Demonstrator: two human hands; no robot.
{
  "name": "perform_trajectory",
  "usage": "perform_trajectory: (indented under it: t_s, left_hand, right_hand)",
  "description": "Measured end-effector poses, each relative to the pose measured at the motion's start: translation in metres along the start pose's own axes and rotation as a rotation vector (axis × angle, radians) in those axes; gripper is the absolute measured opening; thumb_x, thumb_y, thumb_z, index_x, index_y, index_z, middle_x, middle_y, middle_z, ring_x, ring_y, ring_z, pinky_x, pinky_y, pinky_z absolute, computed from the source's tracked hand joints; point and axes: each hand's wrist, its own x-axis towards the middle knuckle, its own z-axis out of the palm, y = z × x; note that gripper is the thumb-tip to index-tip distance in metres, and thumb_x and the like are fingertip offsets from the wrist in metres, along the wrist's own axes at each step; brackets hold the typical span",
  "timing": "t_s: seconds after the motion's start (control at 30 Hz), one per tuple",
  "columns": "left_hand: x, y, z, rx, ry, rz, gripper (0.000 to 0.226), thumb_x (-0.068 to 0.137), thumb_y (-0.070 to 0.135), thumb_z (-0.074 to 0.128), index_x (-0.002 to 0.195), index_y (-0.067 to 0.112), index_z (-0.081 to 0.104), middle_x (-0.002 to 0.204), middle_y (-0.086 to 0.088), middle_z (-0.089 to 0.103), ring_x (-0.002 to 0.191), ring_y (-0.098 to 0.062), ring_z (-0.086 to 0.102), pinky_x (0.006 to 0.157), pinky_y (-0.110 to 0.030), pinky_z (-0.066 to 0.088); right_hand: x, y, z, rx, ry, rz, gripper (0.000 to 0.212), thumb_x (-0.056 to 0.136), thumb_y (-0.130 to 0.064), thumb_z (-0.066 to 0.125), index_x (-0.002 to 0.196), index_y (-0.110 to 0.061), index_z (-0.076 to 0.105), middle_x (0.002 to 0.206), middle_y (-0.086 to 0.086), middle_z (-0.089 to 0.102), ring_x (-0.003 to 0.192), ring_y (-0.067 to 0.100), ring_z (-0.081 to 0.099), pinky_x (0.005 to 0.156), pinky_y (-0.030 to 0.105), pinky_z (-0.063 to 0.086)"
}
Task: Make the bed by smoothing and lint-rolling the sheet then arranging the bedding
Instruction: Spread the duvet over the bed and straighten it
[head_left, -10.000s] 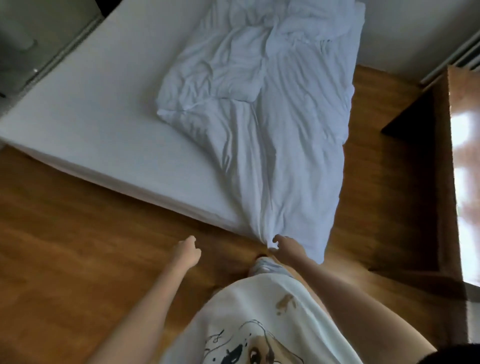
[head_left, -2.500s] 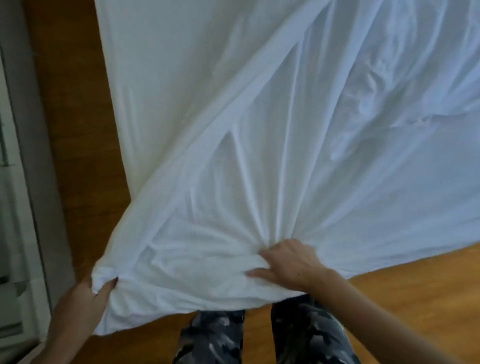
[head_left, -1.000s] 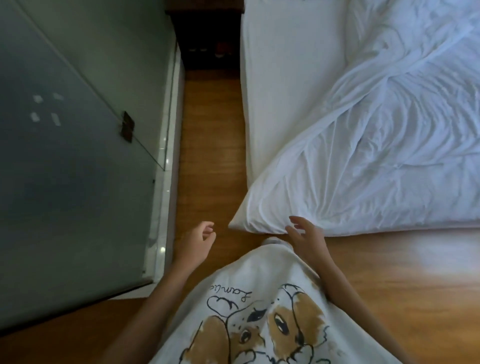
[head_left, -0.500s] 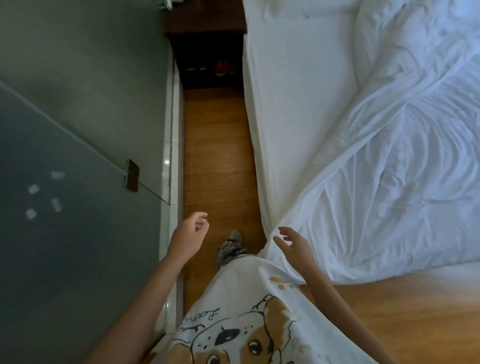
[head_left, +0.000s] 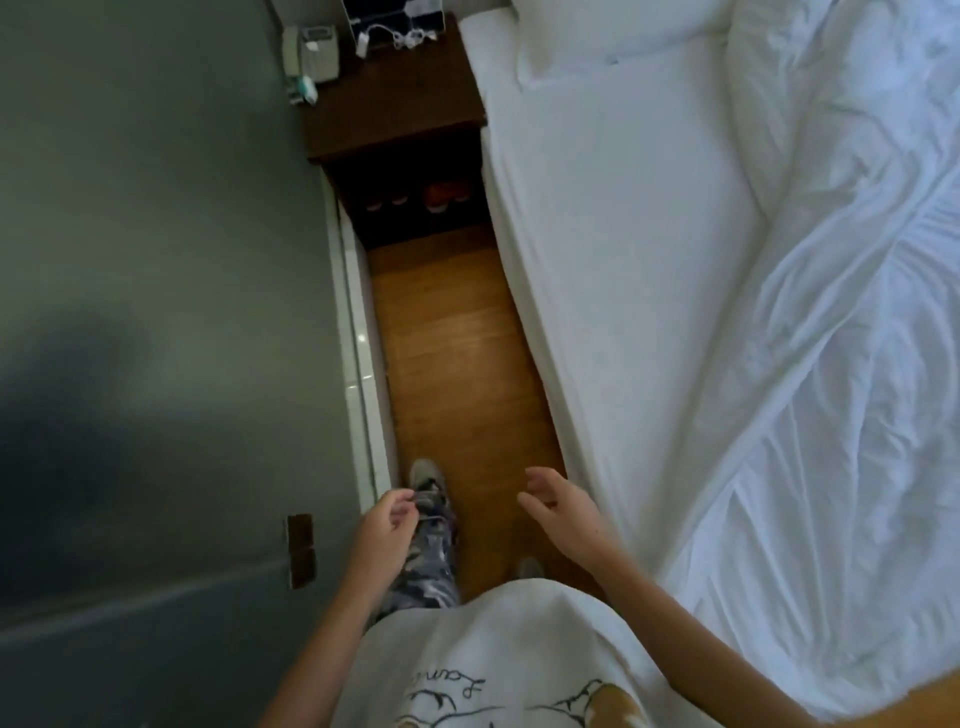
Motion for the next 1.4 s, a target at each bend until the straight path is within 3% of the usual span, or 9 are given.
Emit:
perform_trajectory:
  t_s: [0.17, 0.33, 0.43, 0.57, 0.77, 0.9, 1.17, 1.3, 1.4]
  left_hand:
    - [0.126, 0.072, -0.018, 0.157, -0.13, 0.187, 0.028, 0.1, 0.027, 0.048, 0.126, 0.021, 0.056, 0.116, 0.003, 0.062, 0.1, -0.009, 0.056, 0.083, -0.026, 0.047]
    - [0.221, 0.166, -0.038, 0.331, -0.341, 0.36, 0.028, 0.1, 0.03, 0.048, 0.127, 0.024, 0.055, 0.118, 0.006, 0.06, 0.105, -0.009, 0.055, 0.083, -0.023, 0.047]
    - [0.265, 0.219, -0.04, 0.42, -0.447, 0.457, 0.028, 0.1, 0.03, 0.049, 0.128, 0.026, 0.053, 0.118, 0.008, 0.058, 0.108, -0.009, 0.055, 0.079, -0.019, 0.047]
    - [0.31, 0.292, -0.018, 0.528, -0.548, 0.579, 0.029, 0.1, 0.026, 0.05, 0.128, 0.022, 0.054, 0.118, 0.005, 0.058, 0.106, -0.01, 0.055, 0.079, -0.019, 0.047]
    - [0.369, 0.397, 0.066, 0.69, -0.648, 0.698, 0.03, 0.098, 0.023, 0.051, 0.127, 0.018, 0.057, 0.12, 0.001, 0.062, 0.106, -0.013, 0.058, 0.094, -0.035, 0.05]
    - [0.41, 0.446, 0.114, 0.867, -0.686, 0.74, 0.036, 0.099, 0.023, 0.049, 0.134, 0.018, 0.052, 0.132, 0.0, 0.056, 0.121, -0.015, 0.051, 0.103, -0.031, 0.042]
    - [0.512, 0.526, 0.23, 1.149, -0.712, 0.939, 0.04, 0.098, 0.022, 0.049, 0.138, 0.017, 0.048, 0.137, -0.002, 0.05, 0.13, -0.019, 0.042, 0.103, -0.033, 0.039]
    - [0.571, 0.561, 0.349, 1.207, -0.755, 1.251, 0.049, 0.089, 0.014, 0.063, 0.136, 0.007, 0.052, 0.138, -0.018, 0.05, 0.131, -0.034, 0.043, 0.103, -0.048, 0.044]
    - [0.595, 0.596, 0.454, 1.168, -0.713, 1.445, 0.055, 0.092, 0.018, 0.06, 0.143, 0.008, 0.043, 0.146, -0.023, 0.041, 0.135, -0.038, 0.037, 0.107, -0.048, 0.036]
  right_hand:
    - [0.081, -0.047, -0.004, 0.008, 0.112, 0.071, 0.05, 0.095, -0.044, 0.054, 0.141, -0.027, 0.041, 0.135, -0.006, 0.054, 0.116, 0.011, 0.056, 0.095, 0.026, 0.049]
    - [0.129, -0.101, -0.042, 0.203, 0.356, 0.191, 0.048, 0.096, -0.042, 0.054, 0.14, -0.027, 0.044, 0.131, -0.007, 0.056, 0.114, 0.01, 0.056, 0.094, 0.024, 0.048]
    - [0.148, -0.105, -0.065, 0.298, 0.464, 0.27, 0.045, 0.096, -0.039, 0.055, 0.137, -0.024, 0.047, 0.127, -0.007, 0.057, 0.112, 0.012, 0.057, 0.09, 0.021, 0.045]
    - [0.171, -0.093, -0.096, 0.397, 0.575, 0.405, 0.043, 0.095, -0.037, 0.057, 0.134, -0.02, 0.05, 0.123, -0.001, 0.061, 0.105, 0.015, 0.06, 0.093, 0.032, 0.049]
    - [0.237, -0.044, -0.168, 0.537, 0.698, 0.541, 0.041, 0.095, -0.034, 0.057, 0.133, -0.019, 0.051, 0.12, 0.003, 0.063, 0.097, 0.013, 0.06, 0.087, 0.028, 0.048]
    - [0.299, -0.009, -0.226, 0.606, 0.666, 0.632, 0.041, 0.096, -0.035, 0.055, 0.133, -0.018, 0.051, 0.123, 0.004, 0.062, 0.101, 0.015, 0.06, 0.088, 0.032, 0.048]
    - [0.415, 0.051, -0.314, 0.514, 0.646, 0.665, 0.048, 0.098, -0.037, 0.051, 0.141, -0.018, 0.043, 0.142, 0.003, 0.046, 0.131, 0.02, 0.042, 0.102, 0.033, 0.036]
    - [0.468, 0.12, -0.362, 0.303, 0.911, 0.781, 0.059, 0.093, -0.039, 0.057, 0.143, -0.011, 0.04, 0.143, 0.014, 0.043, 0.134, 0.03, 0.036, 0.11, 0.039, 0.03]
    - [0.489, 0.189, -0.412, -0.023, 1.345, 0.898, 0.064, 0.084, -0.042, 0.062, 0.134, -0.005, 0.047, 0.135, 0.024, 0.048, 0.128, 0.04, 0.04, 0.107, 0.051, 0.035]
